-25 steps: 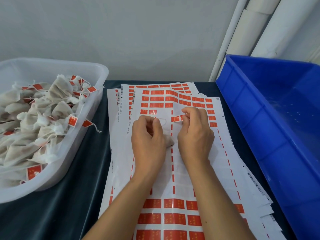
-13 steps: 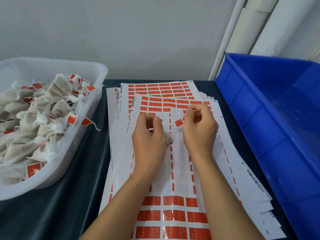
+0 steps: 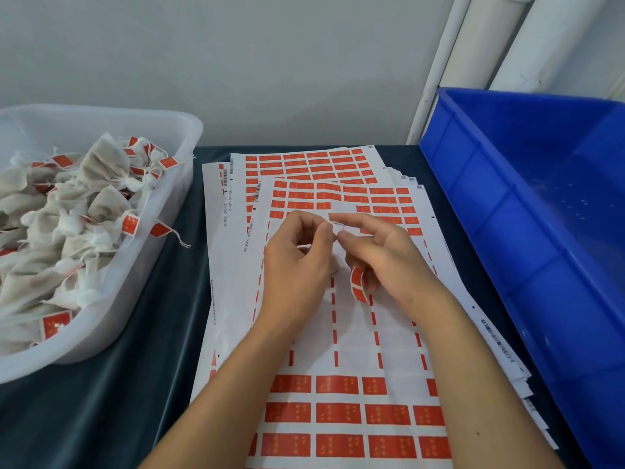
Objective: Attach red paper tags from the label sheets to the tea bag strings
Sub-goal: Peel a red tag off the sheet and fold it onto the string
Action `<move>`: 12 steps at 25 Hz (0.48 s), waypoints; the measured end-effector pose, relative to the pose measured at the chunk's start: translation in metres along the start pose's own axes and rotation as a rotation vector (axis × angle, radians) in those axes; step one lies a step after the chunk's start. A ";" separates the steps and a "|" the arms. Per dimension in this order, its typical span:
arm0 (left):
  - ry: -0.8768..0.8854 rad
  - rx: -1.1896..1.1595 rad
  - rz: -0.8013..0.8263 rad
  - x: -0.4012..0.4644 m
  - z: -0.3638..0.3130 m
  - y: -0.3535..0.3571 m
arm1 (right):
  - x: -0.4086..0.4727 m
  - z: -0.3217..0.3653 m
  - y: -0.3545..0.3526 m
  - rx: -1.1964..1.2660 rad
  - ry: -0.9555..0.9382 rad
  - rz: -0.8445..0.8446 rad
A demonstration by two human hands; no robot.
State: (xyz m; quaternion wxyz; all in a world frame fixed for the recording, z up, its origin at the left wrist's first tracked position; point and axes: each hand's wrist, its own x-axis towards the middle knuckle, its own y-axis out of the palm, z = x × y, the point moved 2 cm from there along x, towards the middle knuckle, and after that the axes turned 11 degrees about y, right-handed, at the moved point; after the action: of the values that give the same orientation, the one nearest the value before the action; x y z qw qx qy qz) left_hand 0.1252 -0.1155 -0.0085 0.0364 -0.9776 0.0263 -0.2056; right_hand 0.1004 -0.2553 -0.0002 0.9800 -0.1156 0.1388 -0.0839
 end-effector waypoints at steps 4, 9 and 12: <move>0.017 -0.004 0.066 0.000 -0.001 0.000 | -0.003 -0.007 -0.004 0.093 -0.031 -0.067; 0.015 -0.003 0.085 0.001 0.002 0.001 | -0.003 -0.011 -0.008 0.210 -0.014 -0.047; -0.006 0.007 0.094 0.001 0.004 0.001 | -0.002 -0.011 -0.010 0.234 -0.005 -0.060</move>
State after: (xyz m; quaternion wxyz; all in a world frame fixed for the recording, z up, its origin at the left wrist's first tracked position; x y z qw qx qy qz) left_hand 0.1275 -0.1166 -0.0120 0.0494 -0.9758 0.0714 -0.2008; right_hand 0.0937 -0.2667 -0.0078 0.9842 -0.0050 0.1219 -0.1285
